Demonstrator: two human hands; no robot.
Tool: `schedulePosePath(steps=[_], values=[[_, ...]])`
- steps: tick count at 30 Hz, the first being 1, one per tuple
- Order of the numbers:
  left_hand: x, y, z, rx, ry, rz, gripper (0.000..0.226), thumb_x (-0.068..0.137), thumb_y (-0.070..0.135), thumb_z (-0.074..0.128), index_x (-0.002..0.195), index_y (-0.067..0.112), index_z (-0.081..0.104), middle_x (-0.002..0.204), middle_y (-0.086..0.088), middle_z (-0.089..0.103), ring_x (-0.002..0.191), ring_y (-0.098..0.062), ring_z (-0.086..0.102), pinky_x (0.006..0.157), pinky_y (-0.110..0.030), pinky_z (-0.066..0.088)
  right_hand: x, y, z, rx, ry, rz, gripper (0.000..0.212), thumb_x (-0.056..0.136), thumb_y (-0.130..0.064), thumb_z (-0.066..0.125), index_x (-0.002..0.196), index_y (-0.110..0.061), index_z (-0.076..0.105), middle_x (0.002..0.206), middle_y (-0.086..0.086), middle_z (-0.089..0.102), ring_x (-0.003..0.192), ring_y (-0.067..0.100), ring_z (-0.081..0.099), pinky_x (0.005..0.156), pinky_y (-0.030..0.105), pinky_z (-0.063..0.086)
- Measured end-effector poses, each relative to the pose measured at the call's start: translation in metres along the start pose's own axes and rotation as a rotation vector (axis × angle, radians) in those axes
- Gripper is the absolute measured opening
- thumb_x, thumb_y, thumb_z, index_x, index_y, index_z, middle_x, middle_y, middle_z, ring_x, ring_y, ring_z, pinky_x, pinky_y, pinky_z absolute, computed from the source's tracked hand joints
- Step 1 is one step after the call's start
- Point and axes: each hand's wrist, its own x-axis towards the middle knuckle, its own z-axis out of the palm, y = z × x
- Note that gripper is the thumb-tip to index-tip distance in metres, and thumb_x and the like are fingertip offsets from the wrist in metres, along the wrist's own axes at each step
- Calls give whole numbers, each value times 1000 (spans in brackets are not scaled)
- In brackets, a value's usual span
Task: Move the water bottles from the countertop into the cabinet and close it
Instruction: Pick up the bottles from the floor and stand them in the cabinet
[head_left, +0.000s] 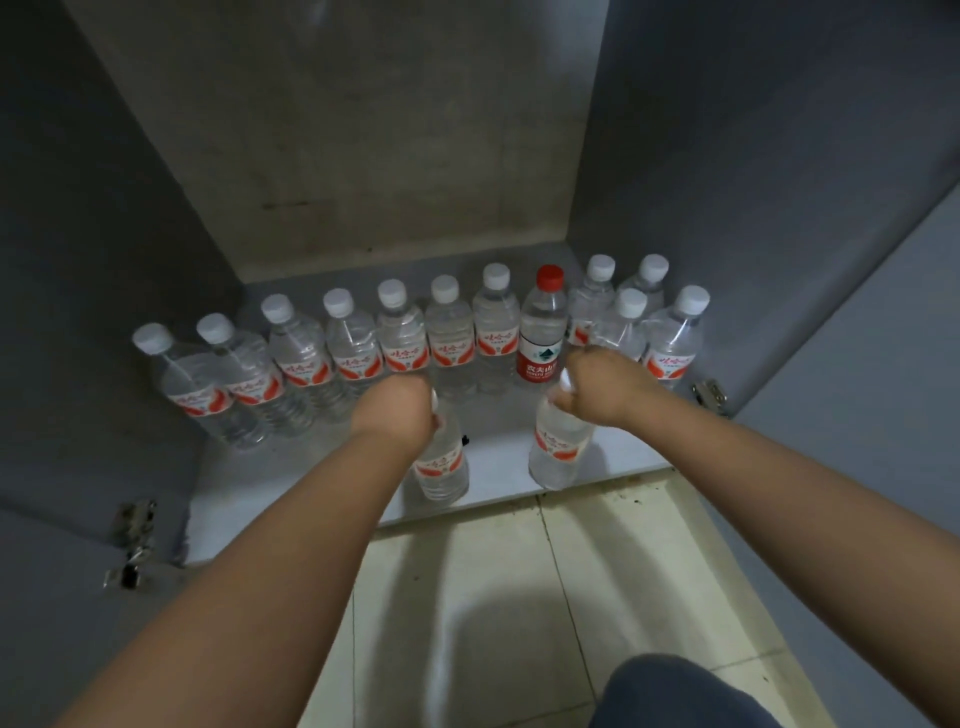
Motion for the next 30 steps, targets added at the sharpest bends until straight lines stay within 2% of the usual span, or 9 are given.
schedulePosePath(steps=[4,6,8,11,14,18,22,27,30], values=[[-3,2,3,18,24,-6,39,96,23,50,130,6,43,124,-16,58,115,-31,56,89,-38,48,1,7,-10,-40,-18,-107,45,89,-27,58,130,-10,47,130,17,53,118,31,51,97,38,45],[-4,6,9,34,37,8,51,98,23,45,142,7,27,139,-16,45,126,-31,47,99,-38,43,2,7,-12,-50,-14,-124,44,89,-27,59,128,-10,49,128,16,54,116,30,52,94,36,45],[-5,7,16,57,75,23,59,98,27,42,147,8,16,154,-15,23,141,-30,27,114,-40,28,3,5,-11,-71,-14,-131,41,89,-26,59,126,-9,51,126,15,54,114,29,53,92,35,45],[-3,4,19,6,90,39,65,100,32,35,150,6,1,160,-13,-6,149,-28,-3,121,-44,8,5,4,-9,-84,-18,-130,40,89,-24,60,124,-8,53,128,14,55,115,29,54,94,35,45],[7,-2,14,-44,99,137,62,101,30,30,150,6,0,160,-14,-7,149,-27,-6,122,-41,4,7,4,-7,-81,-23,-133,41,89,-23,61,125,-7,54,129,15,56,116,30,54,96,35,45],[15,-7,12,-39,15,229,60,102,29,28,150,6,0,160,-11,-5,149,-25,-5,122,-38,3,5,4,-4,-71,5,-114,41,90,-22,59,127,-7,52,131,16,53,119,31,52,96,35,44],[12,-5,10,-20,26,233,61,102,29,30,150,5,0,160,-12,-3,149,-26,-5,122,-36,2,3,4,-3,-45,9,-96,42,90,-20,59,129,-7,49,132,17,51,120,32,51,96,35,44],[10,-5,8,-15,27,236,62,102,28,31,150,5,-2,160,-11,-5,149,-24,-7,122,-34,0,10,4,-9,-67,-5,-78,37,89,-20,60,123,-7,55,127,16,56,115,30,55,93,34,47],[11,-6,9,4,27,247,62,102,27,29,149,2,-2,160,-12,-6,149,-24,-7,122,-33,0,15,10,-10,-95,4,-77,36,91,-17,57,125,-6,53,128,18,54,117,31,53,97,36,45]])
